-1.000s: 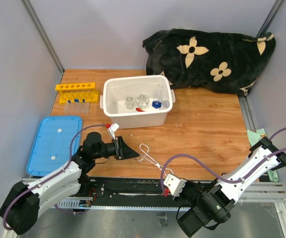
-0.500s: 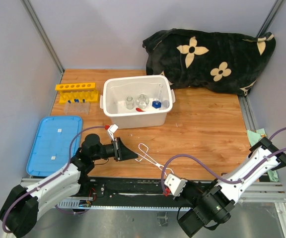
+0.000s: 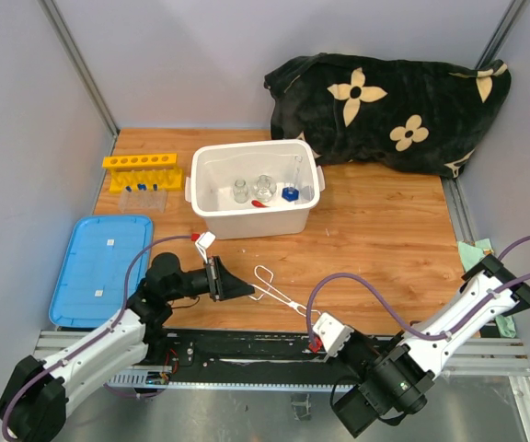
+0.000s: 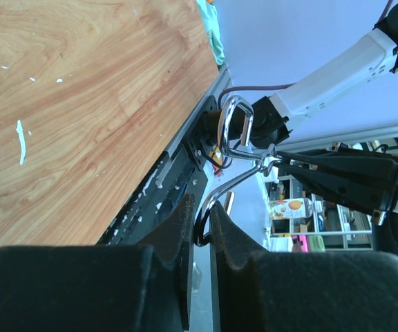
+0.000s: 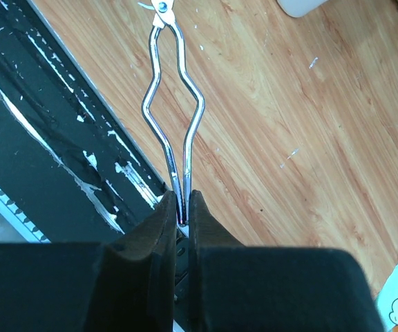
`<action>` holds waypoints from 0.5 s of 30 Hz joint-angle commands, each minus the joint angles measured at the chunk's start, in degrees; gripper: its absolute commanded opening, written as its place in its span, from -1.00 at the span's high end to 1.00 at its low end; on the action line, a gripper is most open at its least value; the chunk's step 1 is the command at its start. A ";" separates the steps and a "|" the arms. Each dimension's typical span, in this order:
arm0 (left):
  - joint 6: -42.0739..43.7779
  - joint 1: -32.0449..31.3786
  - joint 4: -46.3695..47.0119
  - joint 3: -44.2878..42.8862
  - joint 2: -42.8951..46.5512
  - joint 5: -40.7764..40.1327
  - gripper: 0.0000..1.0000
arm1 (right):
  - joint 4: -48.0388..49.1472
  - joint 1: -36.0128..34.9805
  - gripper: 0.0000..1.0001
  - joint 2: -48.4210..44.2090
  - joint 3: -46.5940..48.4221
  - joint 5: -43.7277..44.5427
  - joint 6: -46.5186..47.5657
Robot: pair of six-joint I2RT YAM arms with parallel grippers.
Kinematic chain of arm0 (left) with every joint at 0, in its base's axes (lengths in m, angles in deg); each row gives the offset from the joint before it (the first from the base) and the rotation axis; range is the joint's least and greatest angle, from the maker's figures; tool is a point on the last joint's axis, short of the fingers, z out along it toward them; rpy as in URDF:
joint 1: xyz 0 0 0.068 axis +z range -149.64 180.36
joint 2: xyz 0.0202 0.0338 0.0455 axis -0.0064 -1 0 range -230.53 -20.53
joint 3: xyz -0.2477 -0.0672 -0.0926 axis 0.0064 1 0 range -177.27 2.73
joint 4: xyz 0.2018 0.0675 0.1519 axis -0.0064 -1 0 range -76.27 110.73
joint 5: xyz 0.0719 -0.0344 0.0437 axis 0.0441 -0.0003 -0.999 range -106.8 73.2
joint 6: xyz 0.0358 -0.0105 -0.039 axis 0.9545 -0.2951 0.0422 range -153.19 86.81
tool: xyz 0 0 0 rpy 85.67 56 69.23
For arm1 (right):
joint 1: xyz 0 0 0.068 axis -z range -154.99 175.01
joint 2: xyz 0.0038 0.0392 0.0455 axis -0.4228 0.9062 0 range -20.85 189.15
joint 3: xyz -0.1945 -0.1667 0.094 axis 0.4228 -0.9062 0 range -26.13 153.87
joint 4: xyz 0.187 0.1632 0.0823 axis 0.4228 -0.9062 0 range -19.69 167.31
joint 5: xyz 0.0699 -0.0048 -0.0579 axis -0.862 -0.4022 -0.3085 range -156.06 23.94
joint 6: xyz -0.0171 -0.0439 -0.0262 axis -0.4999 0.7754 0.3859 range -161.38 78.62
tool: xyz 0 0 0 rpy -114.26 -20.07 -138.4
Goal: Organize the chemistry lab equipment
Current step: Pick up the chemistry item at the center of the board.
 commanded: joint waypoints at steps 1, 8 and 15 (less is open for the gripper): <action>0.57 0.03 -3.38 1.18 1.73 -0.93 1.00 | -7.33 -0.90 0.94 0.59 -0.87 4.20 -8.02; 0.94 -0.01 -5.62 1.03 2.47 -2.39 0.99 | -8.32 -0.93 0.37 2.50 -0.13 4.05 -9.64; 1.83 0.03 -6.66 0.92 2.21 -3.06 1.00 | -8.54 -0.89 -0.05 4.35 0.91 4.41 -9.68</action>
